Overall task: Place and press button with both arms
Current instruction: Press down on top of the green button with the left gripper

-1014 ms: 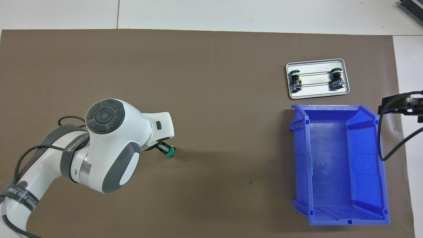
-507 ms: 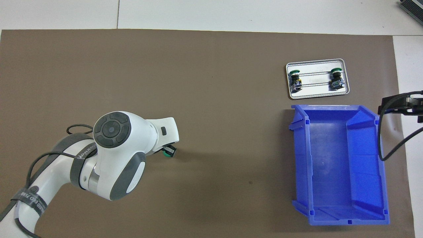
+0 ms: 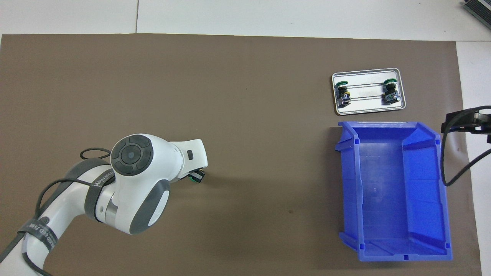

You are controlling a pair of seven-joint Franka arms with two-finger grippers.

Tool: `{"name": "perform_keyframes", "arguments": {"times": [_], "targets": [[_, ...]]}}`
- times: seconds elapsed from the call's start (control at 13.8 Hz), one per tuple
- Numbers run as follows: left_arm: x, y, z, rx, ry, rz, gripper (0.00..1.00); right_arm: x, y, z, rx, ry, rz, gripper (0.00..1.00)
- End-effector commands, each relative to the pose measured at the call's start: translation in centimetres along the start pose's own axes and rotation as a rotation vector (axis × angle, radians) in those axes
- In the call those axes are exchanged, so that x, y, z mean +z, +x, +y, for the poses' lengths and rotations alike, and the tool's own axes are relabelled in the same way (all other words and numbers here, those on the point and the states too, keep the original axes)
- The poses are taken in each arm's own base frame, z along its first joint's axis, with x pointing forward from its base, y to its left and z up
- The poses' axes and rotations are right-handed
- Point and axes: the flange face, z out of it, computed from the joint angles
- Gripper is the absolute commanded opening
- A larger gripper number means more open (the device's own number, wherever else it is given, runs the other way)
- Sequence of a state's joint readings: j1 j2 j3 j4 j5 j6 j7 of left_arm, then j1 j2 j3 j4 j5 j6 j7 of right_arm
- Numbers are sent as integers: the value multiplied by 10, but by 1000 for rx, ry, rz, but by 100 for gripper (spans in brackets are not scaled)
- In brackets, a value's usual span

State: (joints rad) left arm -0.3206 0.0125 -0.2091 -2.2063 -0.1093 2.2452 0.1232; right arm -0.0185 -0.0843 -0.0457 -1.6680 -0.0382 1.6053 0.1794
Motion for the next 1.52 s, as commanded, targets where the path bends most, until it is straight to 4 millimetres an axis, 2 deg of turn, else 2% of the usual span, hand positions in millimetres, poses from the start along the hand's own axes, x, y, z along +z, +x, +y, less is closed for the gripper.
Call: {"name": "perform_keyframes", "arguments": {"times": [0.0, 0.43, 0.87, 1.09, 1.23, 1.38, 1.45], "targets": [[3, -5, 6, -1, 18, 18, 0, 1, -8, 6, -22, 23, 8, 100], [31, -10, 8, 4, 16, 18, 0, 1, -8, 6, -22, 22, 7, 100], [41, -17, 8, 8, 16, 0, 0, 1, -8, 6, -22, 23, 8, 100], [38, -12, 5, 6, 14, 0, 0, 1, -8, 6, -21, 22, 7, 100], [26, -1, 1, 1, 8, -4, 0, 1, -8, 6, -21, 22, 7, 100], [3, 17, -3, -5, -2, -21, 0, 2, -8, 5, -24, 22, 8, 100], [-14, 28, -9, -15, -6, -26, 0, 3, -8, 5, -21, 22, 5, 100]]}}
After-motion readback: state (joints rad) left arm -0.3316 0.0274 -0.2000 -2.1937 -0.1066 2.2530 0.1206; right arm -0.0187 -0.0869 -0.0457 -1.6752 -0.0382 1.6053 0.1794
